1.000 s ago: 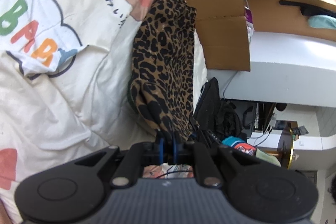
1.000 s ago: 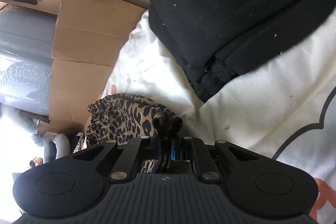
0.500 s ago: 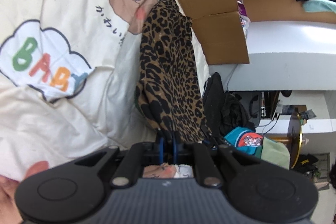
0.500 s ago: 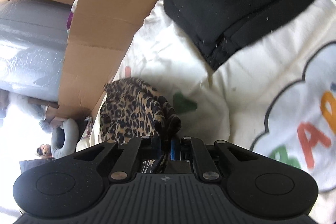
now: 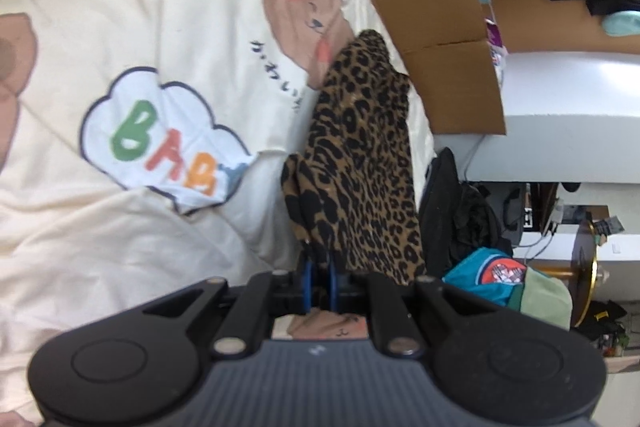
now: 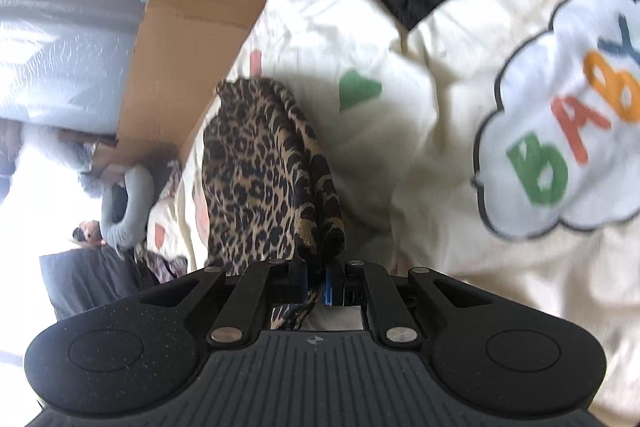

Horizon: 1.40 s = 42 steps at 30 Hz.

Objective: Fold clothes
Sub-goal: 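Lift the leopard garment with both tools, holding it upright above the duvet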

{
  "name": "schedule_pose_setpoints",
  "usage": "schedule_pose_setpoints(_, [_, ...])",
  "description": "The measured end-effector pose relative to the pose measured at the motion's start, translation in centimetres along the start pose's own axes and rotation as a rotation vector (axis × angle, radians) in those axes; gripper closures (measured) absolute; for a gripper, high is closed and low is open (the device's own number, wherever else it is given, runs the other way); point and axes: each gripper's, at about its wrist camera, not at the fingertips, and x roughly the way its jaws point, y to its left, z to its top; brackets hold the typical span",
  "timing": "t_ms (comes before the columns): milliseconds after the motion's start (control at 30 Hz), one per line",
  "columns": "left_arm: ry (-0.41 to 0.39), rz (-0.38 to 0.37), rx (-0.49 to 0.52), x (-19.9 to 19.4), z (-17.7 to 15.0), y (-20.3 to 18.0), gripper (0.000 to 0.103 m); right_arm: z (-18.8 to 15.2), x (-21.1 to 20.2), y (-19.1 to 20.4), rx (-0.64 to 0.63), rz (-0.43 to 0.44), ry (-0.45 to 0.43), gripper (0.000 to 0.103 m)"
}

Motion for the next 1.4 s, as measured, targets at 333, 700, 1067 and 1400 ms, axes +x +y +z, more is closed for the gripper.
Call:
schedule_pose_setpoints(333, [0.039,0.074,-0.01,2.1,-0.2,3.5,0.094,-1.5,1.4,-1.5,-0.079,-0.048,0.023,0.097])
schedule_pose_setpoints(700, [0.061,0.13,-0.004,4.1,-0.7,4.8,0.094,-0.7,2.1,-2.2,-0.216,-0.08,0.029,0.082])
schedule_pose_setpoints(1067, [0.064,0.15,0.005,4.7,-0.7,5.0,0.094,1.8,3.8,-1.0,-0.39,-0.076,0.17,0.07])
schedule_pose_setpoints(1400, [0.074,0.147,0.005,4.9,-0.7,4.5,0.094,3.6,4.7,-0.4,-0.425,-0.104,0.239,0.099])
